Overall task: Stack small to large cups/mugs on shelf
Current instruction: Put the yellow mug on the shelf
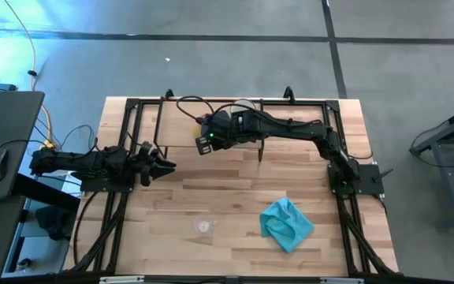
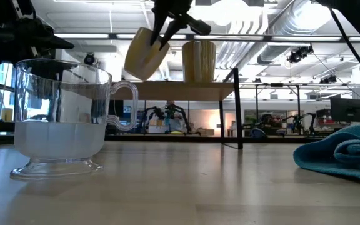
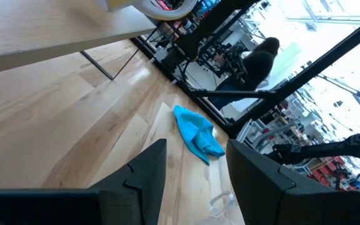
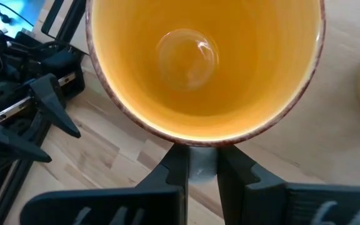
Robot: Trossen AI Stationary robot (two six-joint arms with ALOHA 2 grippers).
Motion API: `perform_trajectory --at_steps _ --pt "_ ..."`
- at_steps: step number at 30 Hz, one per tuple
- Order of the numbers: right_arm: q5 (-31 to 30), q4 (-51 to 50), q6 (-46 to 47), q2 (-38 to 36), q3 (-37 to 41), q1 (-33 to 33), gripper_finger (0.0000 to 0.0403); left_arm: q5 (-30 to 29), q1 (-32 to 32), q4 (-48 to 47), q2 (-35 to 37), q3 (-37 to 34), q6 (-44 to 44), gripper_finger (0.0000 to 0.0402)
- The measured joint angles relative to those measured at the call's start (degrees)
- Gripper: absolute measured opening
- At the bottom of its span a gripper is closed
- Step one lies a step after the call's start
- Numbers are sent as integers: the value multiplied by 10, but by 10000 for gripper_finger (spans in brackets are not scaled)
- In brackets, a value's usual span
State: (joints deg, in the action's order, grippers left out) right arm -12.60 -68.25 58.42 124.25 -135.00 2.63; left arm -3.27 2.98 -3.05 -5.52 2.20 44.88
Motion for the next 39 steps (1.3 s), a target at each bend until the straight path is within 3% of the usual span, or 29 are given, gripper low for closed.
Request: perform_trajectory --at_steps 24,39 --pt "-38 -33 26 -2 0 -5 23 0 0 0 0 0 0 154" --pt "-48 -50 31 -42 0 -9 23 -2 0 1 0 0 0 154"
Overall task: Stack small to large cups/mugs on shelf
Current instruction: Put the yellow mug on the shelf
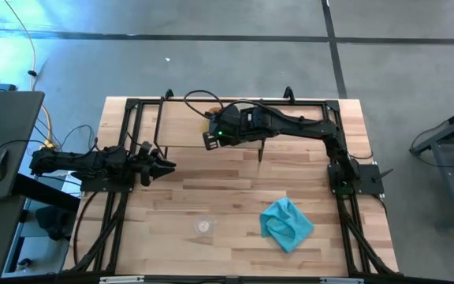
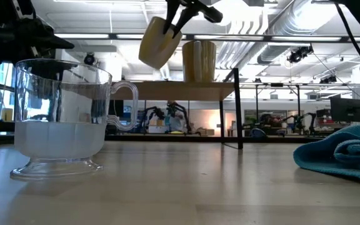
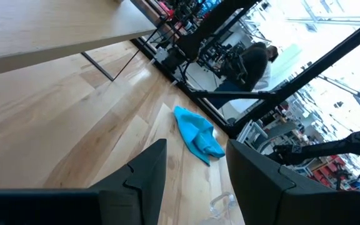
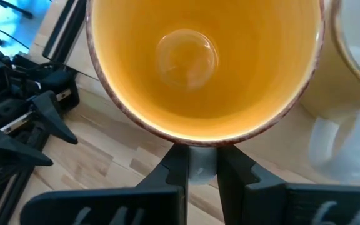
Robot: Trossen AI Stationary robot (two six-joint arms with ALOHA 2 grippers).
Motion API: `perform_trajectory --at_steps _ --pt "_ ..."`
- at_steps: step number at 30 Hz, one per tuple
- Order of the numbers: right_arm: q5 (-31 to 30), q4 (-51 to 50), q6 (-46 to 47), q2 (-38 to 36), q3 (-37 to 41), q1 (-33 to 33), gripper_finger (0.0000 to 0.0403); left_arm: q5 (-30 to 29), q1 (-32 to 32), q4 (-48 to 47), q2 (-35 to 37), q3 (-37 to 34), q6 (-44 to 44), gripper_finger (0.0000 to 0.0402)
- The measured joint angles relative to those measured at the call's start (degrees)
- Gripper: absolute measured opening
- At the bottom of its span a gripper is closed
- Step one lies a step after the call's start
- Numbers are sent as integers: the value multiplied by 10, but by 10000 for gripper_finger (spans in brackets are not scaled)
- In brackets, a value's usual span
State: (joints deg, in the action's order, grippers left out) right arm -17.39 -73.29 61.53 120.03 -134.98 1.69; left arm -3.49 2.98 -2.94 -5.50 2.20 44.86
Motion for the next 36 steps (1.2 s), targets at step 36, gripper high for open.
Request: perform_trajectory --at_steps 36 --pt "33 -62 42 -5 11 -89 23 -2 0 0 0 0 9 154"
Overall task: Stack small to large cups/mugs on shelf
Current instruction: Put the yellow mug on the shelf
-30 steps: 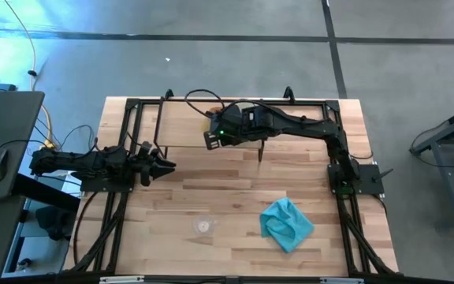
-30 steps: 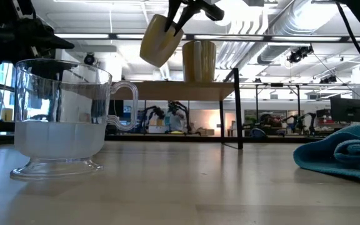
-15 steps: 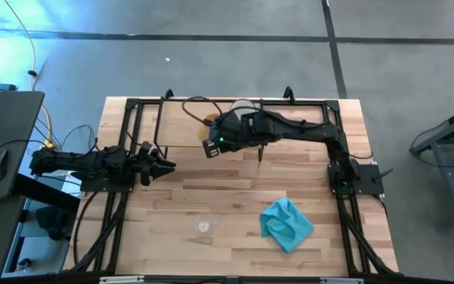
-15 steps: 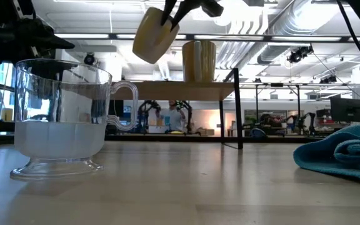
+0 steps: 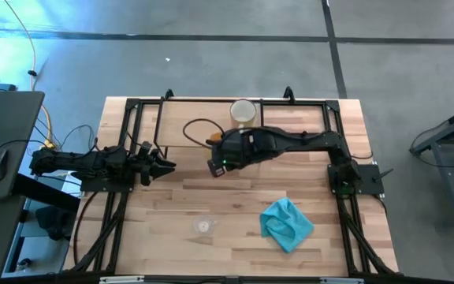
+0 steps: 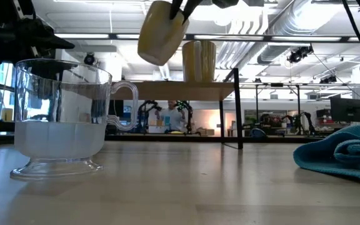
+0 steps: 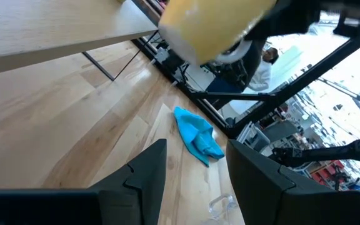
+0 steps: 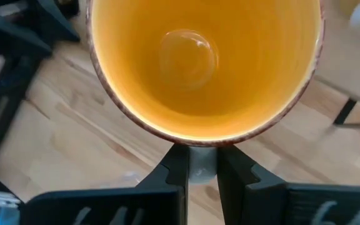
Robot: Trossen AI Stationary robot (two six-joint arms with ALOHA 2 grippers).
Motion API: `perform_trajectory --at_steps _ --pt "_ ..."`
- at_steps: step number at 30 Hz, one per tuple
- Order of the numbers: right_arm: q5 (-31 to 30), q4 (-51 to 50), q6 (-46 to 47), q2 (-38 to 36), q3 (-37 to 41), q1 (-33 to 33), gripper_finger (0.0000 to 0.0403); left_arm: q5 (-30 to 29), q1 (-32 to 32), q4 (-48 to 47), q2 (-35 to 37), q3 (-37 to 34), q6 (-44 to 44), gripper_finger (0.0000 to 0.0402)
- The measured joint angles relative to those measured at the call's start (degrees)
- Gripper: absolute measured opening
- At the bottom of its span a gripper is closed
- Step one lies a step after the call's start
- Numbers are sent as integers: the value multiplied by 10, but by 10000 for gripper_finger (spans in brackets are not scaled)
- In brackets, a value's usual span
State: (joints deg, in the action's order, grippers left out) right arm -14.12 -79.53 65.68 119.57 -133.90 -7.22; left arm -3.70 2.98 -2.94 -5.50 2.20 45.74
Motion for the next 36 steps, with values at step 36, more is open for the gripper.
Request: perform_trajectory --at_steps 36 --pt "58 -6 55 53 36 -63 23 -4 0 1 0 0 0 154"
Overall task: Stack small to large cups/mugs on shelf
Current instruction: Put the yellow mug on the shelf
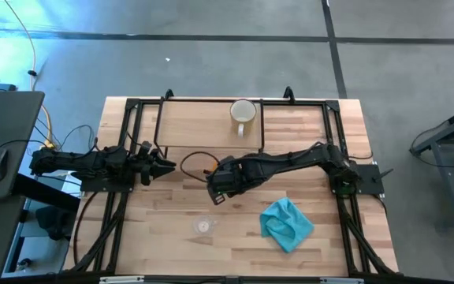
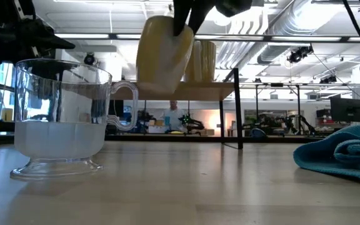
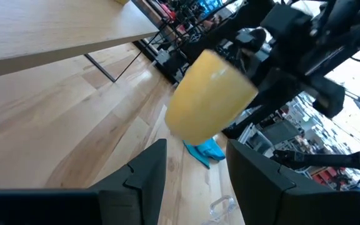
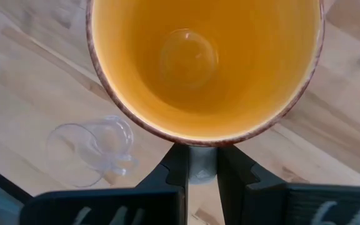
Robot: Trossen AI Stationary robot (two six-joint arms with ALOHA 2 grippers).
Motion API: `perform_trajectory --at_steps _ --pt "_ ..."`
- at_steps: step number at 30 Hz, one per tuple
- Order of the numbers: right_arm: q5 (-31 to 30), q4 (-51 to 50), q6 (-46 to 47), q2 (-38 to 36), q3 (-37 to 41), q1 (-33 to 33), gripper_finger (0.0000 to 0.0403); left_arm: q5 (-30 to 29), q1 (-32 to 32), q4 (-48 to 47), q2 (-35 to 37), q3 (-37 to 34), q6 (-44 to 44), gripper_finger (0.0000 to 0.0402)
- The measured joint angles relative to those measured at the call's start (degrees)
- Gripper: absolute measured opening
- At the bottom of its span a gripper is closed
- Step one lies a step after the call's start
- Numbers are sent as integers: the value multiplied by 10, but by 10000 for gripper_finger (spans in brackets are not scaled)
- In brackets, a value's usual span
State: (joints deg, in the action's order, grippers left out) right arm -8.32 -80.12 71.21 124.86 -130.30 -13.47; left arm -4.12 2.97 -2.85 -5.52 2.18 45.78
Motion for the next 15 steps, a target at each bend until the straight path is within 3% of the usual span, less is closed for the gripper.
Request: perform_trajectory --at_steps 15 --pt "33 6 34 43 0 -1 23 0 0 0 0 0 0 154"
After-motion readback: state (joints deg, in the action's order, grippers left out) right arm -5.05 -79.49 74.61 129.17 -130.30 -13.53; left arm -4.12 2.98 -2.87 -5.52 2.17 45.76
